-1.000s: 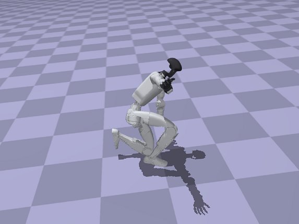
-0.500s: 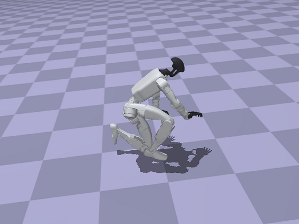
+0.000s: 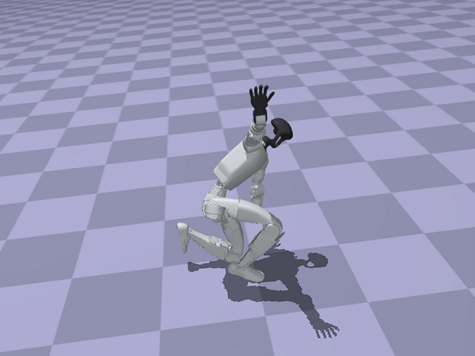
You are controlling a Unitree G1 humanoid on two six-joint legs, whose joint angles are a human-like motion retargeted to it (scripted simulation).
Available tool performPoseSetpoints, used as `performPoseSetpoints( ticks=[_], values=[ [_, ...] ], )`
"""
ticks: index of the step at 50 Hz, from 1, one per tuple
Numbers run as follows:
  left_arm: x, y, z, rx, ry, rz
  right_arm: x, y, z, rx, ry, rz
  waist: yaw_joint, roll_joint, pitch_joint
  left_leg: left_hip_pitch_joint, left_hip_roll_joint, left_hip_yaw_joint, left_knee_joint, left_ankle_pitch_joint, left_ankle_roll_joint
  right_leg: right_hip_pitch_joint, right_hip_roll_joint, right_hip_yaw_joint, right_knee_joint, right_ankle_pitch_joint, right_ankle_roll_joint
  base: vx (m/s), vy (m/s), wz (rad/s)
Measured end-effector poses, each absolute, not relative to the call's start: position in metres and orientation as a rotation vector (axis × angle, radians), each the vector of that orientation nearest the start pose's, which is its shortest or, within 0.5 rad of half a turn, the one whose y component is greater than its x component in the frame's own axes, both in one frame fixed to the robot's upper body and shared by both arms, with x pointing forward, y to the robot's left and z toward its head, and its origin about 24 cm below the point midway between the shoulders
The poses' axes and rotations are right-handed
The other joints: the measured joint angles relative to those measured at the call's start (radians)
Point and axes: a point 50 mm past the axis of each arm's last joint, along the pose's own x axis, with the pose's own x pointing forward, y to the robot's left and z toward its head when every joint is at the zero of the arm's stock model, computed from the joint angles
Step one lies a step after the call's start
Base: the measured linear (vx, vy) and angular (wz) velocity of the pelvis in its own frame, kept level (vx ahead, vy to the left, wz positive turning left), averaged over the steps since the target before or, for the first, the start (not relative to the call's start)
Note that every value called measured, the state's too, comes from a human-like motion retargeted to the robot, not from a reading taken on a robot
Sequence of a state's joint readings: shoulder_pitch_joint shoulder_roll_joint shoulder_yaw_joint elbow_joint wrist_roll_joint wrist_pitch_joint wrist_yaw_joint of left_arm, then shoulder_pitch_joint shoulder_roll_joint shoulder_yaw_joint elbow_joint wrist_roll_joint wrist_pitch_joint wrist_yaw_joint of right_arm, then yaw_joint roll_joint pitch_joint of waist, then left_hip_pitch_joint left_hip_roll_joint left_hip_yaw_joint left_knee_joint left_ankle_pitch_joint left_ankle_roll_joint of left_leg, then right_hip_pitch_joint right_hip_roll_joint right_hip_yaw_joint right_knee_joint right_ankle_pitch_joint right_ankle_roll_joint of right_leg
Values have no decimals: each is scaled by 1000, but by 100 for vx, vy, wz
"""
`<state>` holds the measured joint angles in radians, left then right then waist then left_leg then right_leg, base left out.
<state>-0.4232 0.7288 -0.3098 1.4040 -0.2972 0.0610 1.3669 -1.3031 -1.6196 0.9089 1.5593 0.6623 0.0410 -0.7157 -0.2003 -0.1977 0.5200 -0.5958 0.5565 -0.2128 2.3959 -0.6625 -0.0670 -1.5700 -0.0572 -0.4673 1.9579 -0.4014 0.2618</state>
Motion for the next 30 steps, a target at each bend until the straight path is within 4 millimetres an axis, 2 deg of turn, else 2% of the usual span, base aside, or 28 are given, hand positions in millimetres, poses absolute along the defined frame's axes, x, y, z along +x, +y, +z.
performPoseSetpoints(
  ticks=[2,3,5,6,8,11,13,15,17,19,20,22,24,26,28,30],
  values=[
    [168,416,21,1147,533,1691,57,-529,346,-555,-22,-2137,-17,3,0,-7,17,4,3,-5,16,0,-2,2,0,-5,0,0,0,0],
    [167,415,19,1138,542,1693,53,-529,344,-506,-37,-2151,-22,8,0,-10,24,6,5,-7,23,0,-3,3,0,-7,0,0,0,0],
    [168,411,15,1120,554,1687,56,-531,339,-487,-31,-2129,-27,24,0,-18,33,9,11,-11,34,0,-5,4,-3,-11,-1,-3,5,-1],
    [170,409,13,1114,555,1678,64,-531,336,-519,-3,-2095,-24,34,0,-21,36,9,13,-12,38,0,-6,4,-5,-12,-1,-5,6,-1],
    [168,406,10,1129,574,1678,87,-532,322,-602,91,-1998,-18,32,0,-14,29,27,18,-11,71,0,0,29,-6,-10,-2,-8,8,6],
    [188,394,9,1117,527,1609,131,-527,297,-636,144,-1840,39,85,0,-31,37,18,28,-13,51,0,-2,5,-23,-7,-1,-6,5,-24],
    [205,382,10,1114,486,1554,168,-519,273,-655,183,-1679,98,128,0,-41,43,11,36,-14,44,0,4,-11,-39,-1,-1,-10,5,-35],
    [223,367,11,1108,434,1499,214,-501,243,-711,225,-1453,166,170,0,-48,47,9,46,-13,37,0,11,-26,-56,6,0,-12,3,-38],
    [243,349,14,1094,368,1448,266,-467,214,-798,208,-1174,238,215,0,-53,47,6,55,-12,28,0,18,-45,-72,15,0,-13,1,-41],
    [262,329,17,1073,306,1395,316,-415,195,-852,101,-906,313,266,0,-57,45,4,65,-9,18,0,25,-65,-89,28,0,-14,0,-41],
    [270,318,18,1060,282,1367,338,-384,191,-871,22,-787,349,294,0,-59,43,2,70,-8,13,0,28,-74,-97,34,0,-16,1,-35],
    [287,291,16,1008,269,1287,369,-322,197,-908,-170,-620,427,374,0,-63,43,-20,91,-17,-3,0,29,-104,-110,48,0,-16,0,-32],
    [306,258,22,965,187,1211,384,-266,205,-1110,-377,-523,511,437,0,-72,28,-15,91,-1,-6,0,28,-117,-125,68,0,-13,-2,-26],
    [319,229,27,935,133,1149,390,-219,222,-1282,-602,-497,583,509,0,-79,18,-28,100,-1,-17,0,23,-135,-134,81,0,-12,-2,-11],
    [331,200,34,902,77,1080,394,-178,237,-1386,-768,-461,653,574,0,-89,10,-44,109,-3,-30,0,16,-154,-141,92,0,-11,-5,0],
    [340,173,42,865,18,1019,397,-149,250,-1475,-868,-416,714,632,0,-97,4,-61,115,-6,-41,0,8,-171,-146,102,0,-8,-6,7]
  ],
)
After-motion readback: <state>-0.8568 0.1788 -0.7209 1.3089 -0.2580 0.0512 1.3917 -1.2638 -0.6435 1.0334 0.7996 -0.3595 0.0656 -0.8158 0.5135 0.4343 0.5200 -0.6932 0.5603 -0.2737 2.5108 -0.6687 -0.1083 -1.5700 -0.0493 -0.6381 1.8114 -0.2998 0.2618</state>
